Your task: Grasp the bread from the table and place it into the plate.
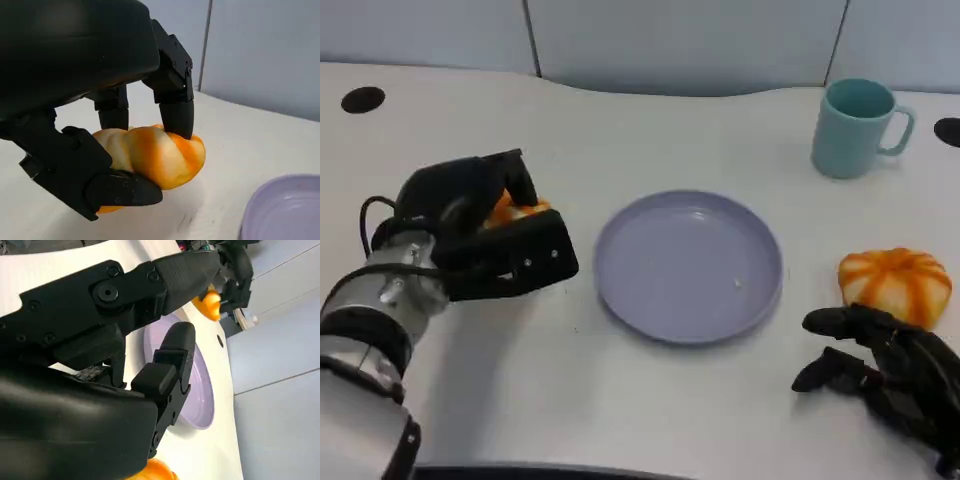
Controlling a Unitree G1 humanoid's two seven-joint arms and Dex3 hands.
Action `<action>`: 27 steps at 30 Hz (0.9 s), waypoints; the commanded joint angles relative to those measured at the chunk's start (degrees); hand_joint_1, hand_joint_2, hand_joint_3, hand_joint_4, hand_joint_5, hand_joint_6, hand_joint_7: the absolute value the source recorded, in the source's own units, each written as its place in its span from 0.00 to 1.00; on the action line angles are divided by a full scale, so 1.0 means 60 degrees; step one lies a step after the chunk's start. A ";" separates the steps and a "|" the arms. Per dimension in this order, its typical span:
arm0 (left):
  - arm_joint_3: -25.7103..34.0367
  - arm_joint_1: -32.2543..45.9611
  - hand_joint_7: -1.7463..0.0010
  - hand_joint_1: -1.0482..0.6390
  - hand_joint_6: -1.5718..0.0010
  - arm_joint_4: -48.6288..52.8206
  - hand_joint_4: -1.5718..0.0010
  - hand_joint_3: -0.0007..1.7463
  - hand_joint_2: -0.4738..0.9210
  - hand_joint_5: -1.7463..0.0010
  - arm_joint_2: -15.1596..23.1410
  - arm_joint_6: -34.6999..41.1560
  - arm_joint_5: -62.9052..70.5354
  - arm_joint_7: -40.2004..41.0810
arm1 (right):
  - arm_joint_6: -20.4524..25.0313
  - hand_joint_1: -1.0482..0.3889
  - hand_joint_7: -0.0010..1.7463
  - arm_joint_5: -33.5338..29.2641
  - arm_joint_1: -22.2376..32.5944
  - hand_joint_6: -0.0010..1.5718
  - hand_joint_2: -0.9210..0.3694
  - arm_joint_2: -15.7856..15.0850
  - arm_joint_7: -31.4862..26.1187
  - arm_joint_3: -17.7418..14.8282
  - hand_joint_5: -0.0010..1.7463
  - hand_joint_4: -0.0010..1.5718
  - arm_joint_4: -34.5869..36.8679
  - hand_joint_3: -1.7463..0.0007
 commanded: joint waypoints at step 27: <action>-0.0807 -0.1022 0.00 0.52 0.52 -0.0260 0.39 0.74 0.68 0.00 -0.1137 -0.1199 0.0493 0.0645 | 0.0186 0.45 0.34 -0.0220 -0.0016 0.50 0.00 -0.0082 -0.0270 0.0086 0.62 0.41 0.0441 0.95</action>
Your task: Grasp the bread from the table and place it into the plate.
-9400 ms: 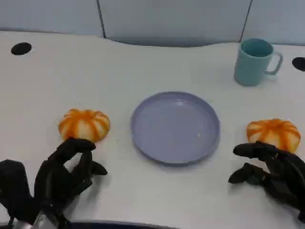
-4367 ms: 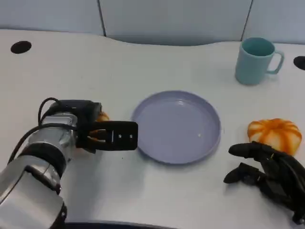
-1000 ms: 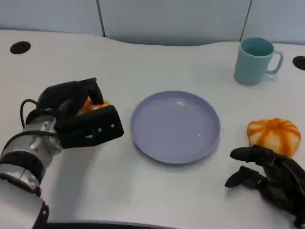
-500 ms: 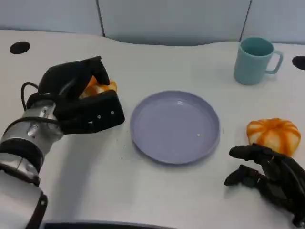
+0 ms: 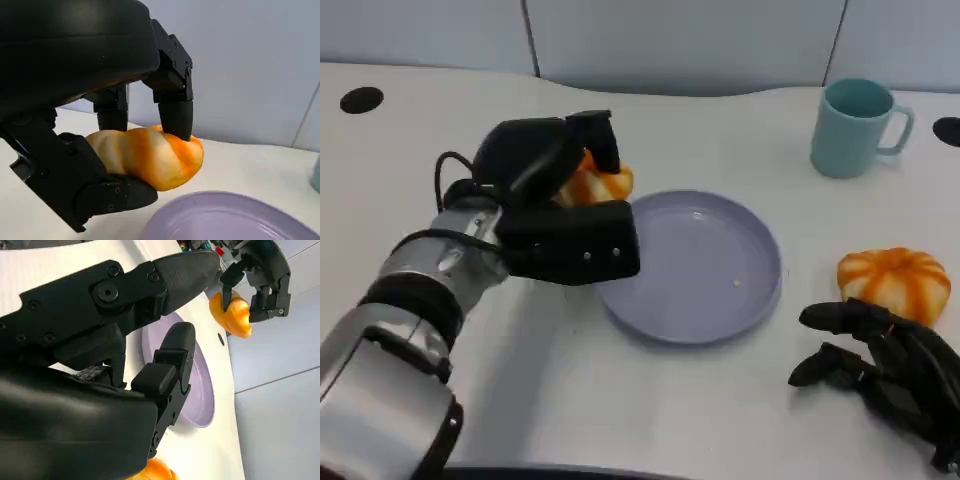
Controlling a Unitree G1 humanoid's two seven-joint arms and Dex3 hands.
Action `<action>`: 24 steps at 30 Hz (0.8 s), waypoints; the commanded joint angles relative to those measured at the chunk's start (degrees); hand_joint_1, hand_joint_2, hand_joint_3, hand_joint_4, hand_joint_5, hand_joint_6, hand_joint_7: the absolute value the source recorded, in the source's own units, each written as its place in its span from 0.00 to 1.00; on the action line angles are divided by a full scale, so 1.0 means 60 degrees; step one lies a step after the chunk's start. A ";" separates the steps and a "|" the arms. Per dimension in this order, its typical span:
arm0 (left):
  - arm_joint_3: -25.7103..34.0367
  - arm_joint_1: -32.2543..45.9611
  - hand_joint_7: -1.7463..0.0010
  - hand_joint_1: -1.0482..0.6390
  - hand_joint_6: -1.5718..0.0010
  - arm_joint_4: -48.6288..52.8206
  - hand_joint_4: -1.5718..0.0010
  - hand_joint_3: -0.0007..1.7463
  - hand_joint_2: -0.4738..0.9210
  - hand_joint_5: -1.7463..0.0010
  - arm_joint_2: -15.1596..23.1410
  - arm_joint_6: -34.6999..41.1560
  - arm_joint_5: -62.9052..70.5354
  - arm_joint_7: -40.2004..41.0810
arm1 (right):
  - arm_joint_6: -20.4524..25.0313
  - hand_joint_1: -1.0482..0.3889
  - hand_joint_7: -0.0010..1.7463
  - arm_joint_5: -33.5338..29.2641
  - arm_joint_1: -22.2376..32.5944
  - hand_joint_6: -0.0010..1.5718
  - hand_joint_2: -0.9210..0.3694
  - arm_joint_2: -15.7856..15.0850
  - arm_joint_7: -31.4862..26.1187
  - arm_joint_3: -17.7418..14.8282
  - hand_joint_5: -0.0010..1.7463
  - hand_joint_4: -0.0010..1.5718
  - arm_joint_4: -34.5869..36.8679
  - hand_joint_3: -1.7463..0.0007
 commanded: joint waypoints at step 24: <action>-0.1176 -0.0478 0.00 0.48 0.51 0.0292 0.36 0.80 0.64 0.00 -0.1301 0.0277 0.0758 -0.0101 | 0.0109 0.45 0.33 -0.0119 0.0190 0.50 0.00 0.0003 -0.0214 0.0071 0.61 0.42 0.0225 0.96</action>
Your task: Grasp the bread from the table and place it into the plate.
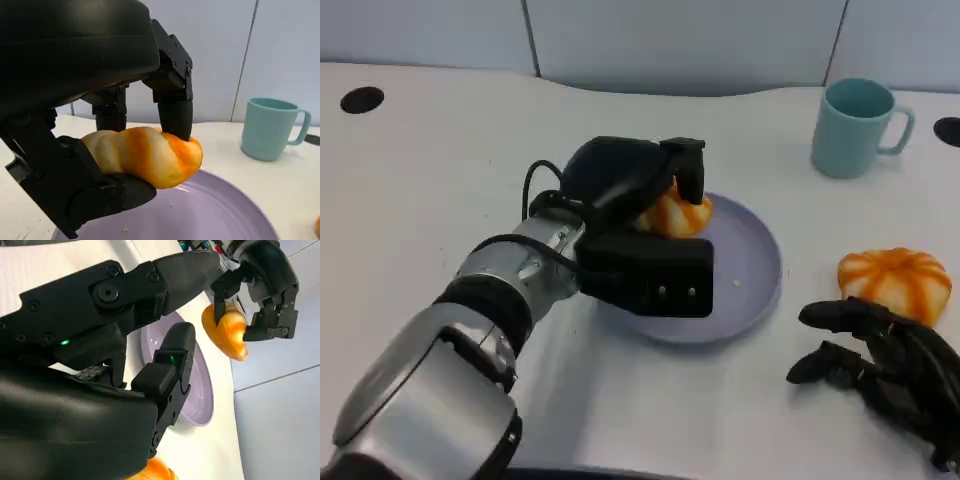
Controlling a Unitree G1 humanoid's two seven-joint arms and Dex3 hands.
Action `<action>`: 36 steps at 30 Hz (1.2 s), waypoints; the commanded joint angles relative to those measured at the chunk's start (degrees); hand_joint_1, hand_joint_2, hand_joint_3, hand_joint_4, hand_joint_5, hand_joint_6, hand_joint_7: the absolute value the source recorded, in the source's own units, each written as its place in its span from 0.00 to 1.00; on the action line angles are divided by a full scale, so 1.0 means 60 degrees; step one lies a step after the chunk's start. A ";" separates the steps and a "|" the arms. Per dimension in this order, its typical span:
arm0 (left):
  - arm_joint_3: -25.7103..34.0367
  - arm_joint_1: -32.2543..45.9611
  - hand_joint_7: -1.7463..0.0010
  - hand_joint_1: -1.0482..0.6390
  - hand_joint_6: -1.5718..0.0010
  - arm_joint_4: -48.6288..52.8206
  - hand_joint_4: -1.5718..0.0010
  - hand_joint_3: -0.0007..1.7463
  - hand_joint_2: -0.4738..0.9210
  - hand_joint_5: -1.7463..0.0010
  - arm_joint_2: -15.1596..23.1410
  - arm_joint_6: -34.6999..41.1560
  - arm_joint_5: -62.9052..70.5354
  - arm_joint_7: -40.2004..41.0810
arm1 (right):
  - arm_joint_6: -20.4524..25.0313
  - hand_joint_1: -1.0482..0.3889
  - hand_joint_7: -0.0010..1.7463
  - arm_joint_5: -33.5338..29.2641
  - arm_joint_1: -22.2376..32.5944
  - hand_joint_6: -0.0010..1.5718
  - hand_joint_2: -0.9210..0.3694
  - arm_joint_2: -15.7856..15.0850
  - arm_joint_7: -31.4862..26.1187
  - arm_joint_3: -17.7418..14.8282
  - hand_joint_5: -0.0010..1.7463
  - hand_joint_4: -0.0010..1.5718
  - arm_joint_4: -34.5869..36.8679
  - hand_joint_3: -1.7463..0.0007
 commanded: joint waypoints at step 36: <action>0.0034 -0.0339 1.00 0.21 0.85 0.0157 1.00 0.04 1.00 0.71 -0.0036 0.0475 -0.0343 -0.3276 | -0.0014 0.45 0.33 -0.0096 0.0080 0.50 0.00 0.0057 0.0009 -0.0011 0.62 0.42 0.0491 0.97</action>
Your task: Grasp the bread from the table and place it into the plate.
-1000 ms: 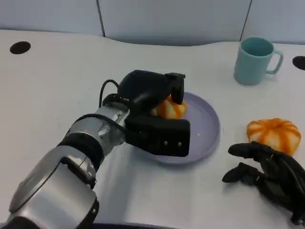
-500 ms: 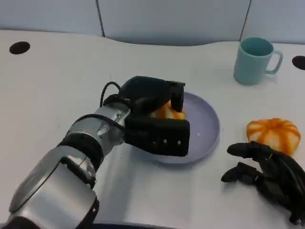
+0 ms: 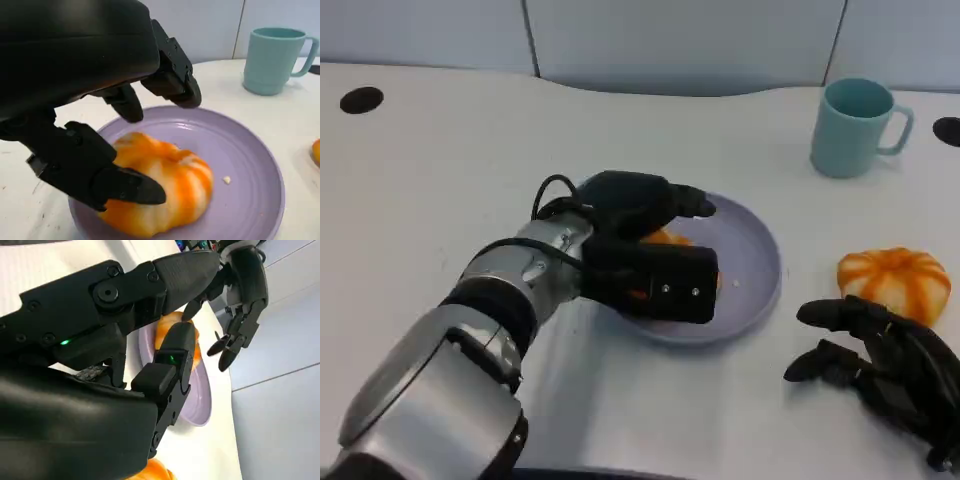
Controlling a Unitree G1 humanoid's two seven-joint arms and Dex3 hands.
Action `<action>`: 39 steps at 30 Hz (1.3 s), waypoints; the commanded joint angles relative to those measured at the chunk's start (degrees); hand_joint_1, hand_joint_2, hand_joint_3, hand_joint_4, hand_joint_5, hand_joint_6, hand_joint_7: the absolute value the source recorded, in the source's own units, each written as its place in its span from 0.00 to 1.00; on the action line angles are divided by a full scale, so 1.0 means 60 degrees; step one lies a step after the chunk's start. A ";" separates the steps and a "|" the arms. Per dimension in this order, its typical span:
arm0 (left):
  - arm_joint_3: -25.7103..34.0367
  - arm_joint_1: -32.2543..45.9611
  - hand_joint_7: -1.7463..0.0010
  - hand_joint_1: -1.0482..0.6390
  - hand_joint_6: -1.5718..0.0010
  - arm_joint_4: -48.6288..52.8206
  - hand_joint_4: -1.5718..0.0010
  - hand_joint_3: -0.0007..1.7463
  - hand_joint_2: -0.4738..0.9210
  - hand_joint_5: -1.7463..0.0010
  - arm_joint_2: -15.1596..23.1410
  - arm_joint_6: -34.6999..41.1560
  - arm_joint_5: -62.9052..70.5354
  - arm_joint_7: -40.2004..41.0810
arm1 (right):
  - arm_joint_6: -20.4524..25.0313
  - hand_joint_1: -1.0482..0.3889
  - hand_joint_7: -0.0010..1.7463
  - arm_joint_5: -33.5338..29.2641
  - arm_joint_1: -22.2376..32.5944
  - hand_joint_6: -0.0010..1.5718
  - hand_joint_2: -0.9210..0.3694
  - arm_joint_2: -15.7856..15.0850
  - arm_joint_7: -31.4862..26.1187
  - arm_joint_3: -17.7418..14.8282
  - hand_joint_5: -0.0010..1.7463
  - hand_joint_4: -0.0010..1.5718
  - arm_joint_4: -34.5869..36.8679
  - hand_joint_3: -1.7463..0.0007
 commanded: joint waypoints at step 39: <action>0.4322 0.1190 0.95 0.16 0.86 -0.0735 1.00 0.18 1.00 0.65 0.1511 -0.2130 -0.4642 -0.4552 | 0.0096 0.43 0.31 -0.0222 0.0017 0.54 0.00 -0.0195 -0.0176 0.0025 0.61 0.45 0.0441 0.98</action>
